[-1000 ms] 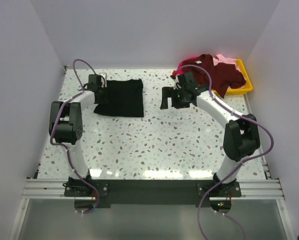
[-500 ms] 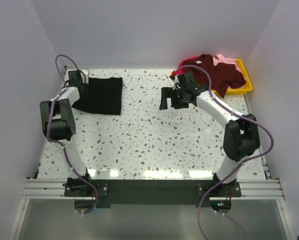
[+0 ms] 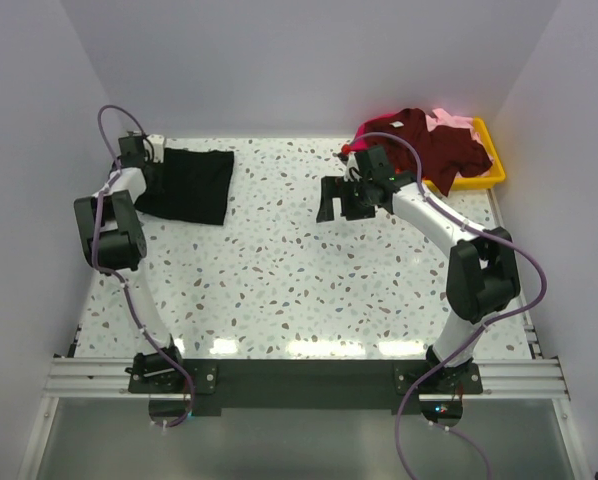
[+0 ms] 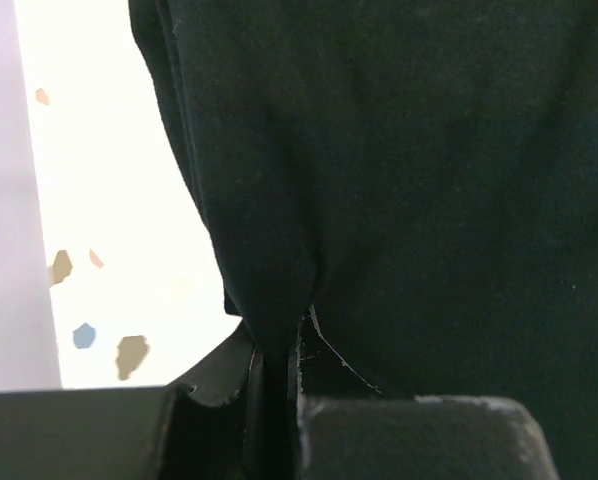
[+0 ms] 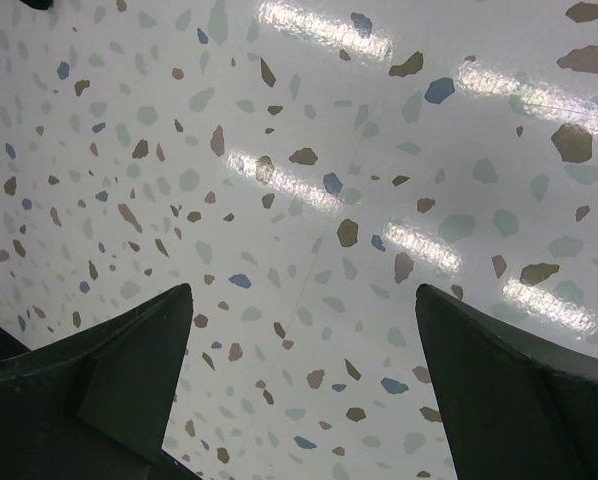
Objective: Fold and stack the t-shirts
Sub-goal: Neatly place the folded tshirt to the corner
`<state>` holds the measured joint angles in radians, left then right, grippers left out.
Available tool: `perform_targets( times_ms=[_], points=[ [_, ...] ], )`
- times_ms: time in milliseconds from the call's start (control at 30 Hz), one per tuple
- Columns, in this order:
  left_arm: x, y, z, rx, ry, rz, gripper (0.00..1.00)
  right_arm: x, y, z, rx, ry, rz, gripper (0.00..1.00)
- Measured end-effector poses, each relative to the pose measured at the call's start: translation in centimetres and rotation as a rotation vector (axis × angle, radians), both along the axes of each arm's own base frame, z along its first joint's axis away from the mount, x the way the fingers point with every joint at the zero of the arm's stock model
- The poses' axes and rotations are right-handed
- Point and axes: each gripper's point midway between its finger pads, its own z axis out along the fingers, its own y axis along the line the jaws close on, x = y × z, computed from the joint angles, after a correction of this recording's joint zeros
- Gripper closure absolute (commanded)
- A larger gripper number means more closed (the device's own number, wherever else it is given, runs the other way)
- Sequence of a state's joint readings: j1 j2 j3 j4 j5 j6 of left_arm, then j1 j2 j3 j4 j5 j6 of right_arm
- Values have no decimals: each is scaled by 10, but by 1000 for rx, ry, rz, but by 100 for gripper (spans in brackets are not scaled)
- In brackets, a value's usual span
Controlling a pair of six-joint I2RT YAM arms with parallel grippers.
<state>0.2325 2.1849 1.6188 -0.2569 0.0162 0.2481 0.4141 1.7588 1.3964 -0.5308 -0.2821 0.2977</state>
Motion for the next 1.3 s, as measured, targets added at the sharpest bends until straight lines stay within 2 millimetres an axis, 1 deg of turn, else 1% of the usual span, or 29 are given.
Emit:
perform_targets(
  times_ms=[167,300,600,767,800,867,900,967,1033,1133,1167,1233,1300],
  points=[
    [-1,20,1,-13,-9,26,100,0,1,0,2,1,2,4],
    [2,31,3,-12,-18,43,100,0,1,-1,6,1,5,4],
    [1,43,-2,-19,-15,70,100,-3,3,-4,16,10,14,4],
    [-2,53,-3,-3,-14,126,100,-3,3,-4,16,10,15,3],
    [-3,55,-3,-1,-14,138,83,-3,3,-4,16,10,14,3],
    [-4,58,-3,1,-14,157,43,-3,3,-4,16,11,15,3],
    [-5,60,-3,6,-15,171,0,-3,3,-4,17,11,15,3],
    [-7,66,-2,13,-16,217,0,-3,3,-4,18,12,16,2],
    [-7,74,4,24,-26,258,0,-4,3,-5,17,15,16,2],
    [-10,80,13,36,-37,312,0,-6,2,-7,14,21,16,2],
    [-12,81,18,42,-41,328,0,-7,2,-7,13,23,16,2],
    [-12,82,35,51,-68,352,0,-9,1,-5,14,21,16,2],
    [-13,78,61,65,-110,373,0,-11,0,-1,17,13,15,2]
  ],
)
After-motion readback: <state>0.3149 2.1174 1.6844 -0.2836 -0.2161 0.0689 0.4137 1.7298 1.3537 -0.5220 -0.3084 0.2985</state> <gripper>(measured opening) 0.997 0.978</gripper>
